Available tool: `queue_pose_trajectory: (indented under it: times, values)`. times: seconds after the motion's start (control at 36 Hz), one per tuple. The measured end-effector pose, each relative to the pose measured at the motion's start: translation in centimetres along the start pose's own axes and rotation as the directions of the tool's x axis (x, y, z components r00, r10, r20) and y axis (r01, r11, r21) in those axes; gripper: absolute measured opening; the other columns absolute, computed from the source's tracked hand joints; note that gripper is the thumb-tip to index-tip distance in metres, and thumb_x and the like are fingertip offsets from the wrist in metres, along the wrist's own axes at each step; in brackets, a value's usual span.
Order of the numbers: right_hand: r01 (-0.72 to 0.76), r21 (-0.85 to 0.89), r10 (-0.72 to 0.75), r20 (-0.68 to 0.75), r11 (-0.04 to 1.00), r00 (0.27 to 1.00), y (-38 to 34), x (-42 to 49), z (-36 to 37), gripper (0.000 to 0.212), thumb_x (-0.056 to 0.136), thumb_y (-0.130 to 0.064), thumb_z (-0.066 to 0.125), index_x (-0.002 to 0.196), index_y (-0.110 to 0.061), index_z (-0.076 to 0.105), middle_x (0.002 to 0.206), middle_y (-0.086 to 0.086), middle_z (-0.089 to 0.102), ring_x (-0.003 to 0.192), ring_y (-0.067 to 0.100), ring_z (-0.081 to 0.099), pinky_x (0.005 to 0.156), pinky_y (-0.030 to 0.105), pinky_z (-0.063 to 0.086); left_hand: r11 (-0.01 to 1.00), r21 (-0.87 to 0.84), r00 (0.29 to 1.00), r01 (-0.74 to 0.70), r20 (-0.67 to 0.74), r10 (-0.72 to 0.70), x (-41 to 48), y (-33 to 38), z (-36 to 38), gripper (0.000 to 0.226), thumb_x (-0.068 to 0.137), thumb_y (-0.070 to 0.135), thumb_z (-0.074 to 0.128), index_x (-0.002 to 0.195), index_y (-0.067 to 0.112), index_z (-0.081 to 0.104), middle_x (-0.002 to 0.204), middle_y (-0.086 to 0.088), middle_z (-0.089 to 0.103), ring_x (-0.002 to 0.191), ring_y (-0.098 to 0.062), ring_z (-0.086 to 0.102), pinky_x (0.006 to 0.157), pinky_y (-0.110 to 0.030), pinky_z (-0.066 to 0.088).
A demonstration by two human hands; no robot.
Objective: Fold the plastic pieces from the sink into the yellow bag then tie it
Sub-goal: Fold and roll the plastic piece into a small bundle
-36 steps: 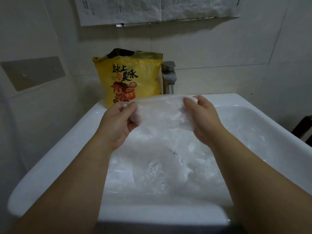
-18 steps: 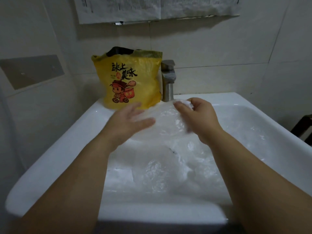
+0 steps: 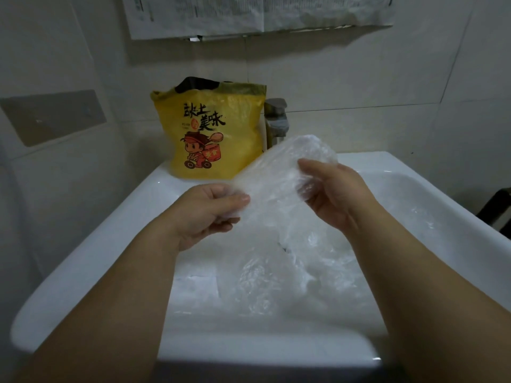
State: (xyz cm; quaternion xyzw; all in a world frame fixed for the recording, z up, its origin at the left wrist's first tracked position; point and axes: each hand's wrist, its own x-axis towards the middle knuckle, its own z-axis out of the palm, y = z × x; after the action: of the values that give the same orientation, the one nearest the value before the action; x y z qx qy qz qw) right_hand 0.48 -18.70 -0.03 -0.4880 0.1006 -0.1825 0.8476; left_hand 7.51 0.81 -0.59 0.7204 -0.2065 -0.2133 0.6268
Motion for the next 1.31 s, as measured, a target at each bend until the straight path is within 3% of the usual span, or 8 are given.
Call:
queue_pose_trajectory:
  times: [0.14,0.28,0.42,0.61,0.78,0.94,1.11,1.31]
  values:
    - [0.060,0.065,-0.059,-0.008,0.996,0.998,0.3,-0.1,0.5,0.039,0.081,-0.012,0.072,0.117,-0.003,0.059,0.106,0.015,0.069,0.092,0.027,0.070,0.083,0.037,0.057,0.995,0.100,0.995,0.019,0.092,-0.028,-0.3,-0.2,0.4,0.019,0.076,0.016,0.074,0.094,0.013,0.070,0.072,0.003,0.070,0.067,-0.005,0.068,0.058,-0.017,0.052]
    - [-0.169,-0.007,0.163,0.308,0.986,0.937,1.2,-0.2,0.9,0.112,0.047,-0.061,0.084,0.139,-0.012,0.043,0.129,0.011,0.061,0.117,0.029,0.060,0.102,0.044,0.044,0.993,-0.101,0.997,-0.062,0.032,0.066,0.2,-0.1,1.5,0.014,0.075,0.007,0.071,0.088,0.009,0.067,0.061,0.002,0.064,0.056,-0.005,0.061,0.054,-0.014,0.050]
    - [-0.176,-0.440,0.367,0.398,0.881,0.841,4.2,-1.2,2.6,0.057,0.071,-0.047,0.070,0.115,-0.013,0.062,0.103,0.006,0.065,0.102,0.020,0.059,0.097,0.037,0.040,0.991,-0.116,0.986,-0.069,0.142,0.086,0.3,-0.3,2.2,0.024,0.070,-0.002,0.070,0.094,0.001,0.067,0.068,-0.008,0.062,0.061,-0.013,0.059,0.064,-0.022,0.056]
    - [-0.221,-0.162,0.263,0.317,0.962,0.911,3.6,0.1,2.8,0.021,0.093,-0.032,0.056,0.094,-0.013,0.065,0.087,0.003,0.063,0.077,0.019,0.059,0.069,0.030,0.045,0.999,-0.013,0.983,0.032,0.182,-0.029,0.1,-0.5,2.1,0.005,0.085,0.002,0.065,0.085,0.007,0.065,0.064,0.000,0.068,0.061,-0.005,0.067,0.055,-0.015,0.052]
    - [-0.186,0.105,0.164,0.193,0.977,0.967,0.5,0.4,1.2,0.025,0.099,-0.034,0.045,0.092,-0.013,0.058,0.074,0.003,0.064,0.070,0.015,0.063,0.075,0.033,0.049,0.975,0.172,0.968,0.138,0.186,-0.169,0.2,-1.1,0.8,0.009,0.082,0.006,0.072,0.090,0.009,0.070,0.079,-0.001,0.075,0.068,-0.007,0.070,0.057,-0.016,0.054]
    - [-0.152,-0.175,0.188,0.213,0.973,0.959,1.3,0.4,1.0,0.035,0.097,-0.041,0.047,0.112,-0.012,0.059,0.094,0.005,0.068,0.091,0.021,0.064,0.085,0.040,0.049,0.919,0.385,0.960,0.087,0.215,-0.180,0.2,-1.7,0.8,0.017,0.079,0.010,0.077,0.096,0.013,0.073,0.093,-0.006,0.074,0.085,-0.016,0.070,0.080,-0.031,0.055]
    - [-0.170,-0.394,0.312,0.329,0.903,0.891,2.2,-0.3,1.5,0.052,0.085,-0.043,0.059,0.123,-0.008,0.055,0.112,0.014,0.068,0.105,0.031,0.066,0.097,0.047,0.050,0.989,0.141,0.995,-0.055,0.091,0.042,0.5,-0.9,1.7,0.009,0.087,0.014,0.068,0.095,0.012,0.072,0.084,-0.007,0.071,0.078,-0.021,0.063,0.074,-0.030,0.051]
    - [-0.068,-0.330,0.137,0.190,0.942,0.972,1.8,-0.2,1.5,0.014,0.092,0.001,0.055,0.104,0.005,0.062,0.100,0.019,0.069,0.085,0.026,0.069,0.075,0.034,0.060,0.989,-0.145,0.999,-0.025,-0.041,0.019,1.1,-0.6,0.8,0.024,0.079,0.015,0.069,0.102,0.007,0.070,0.093,-0.010,0.074,0.085,-0.022,0.069,0.080,-0.034,0.057]
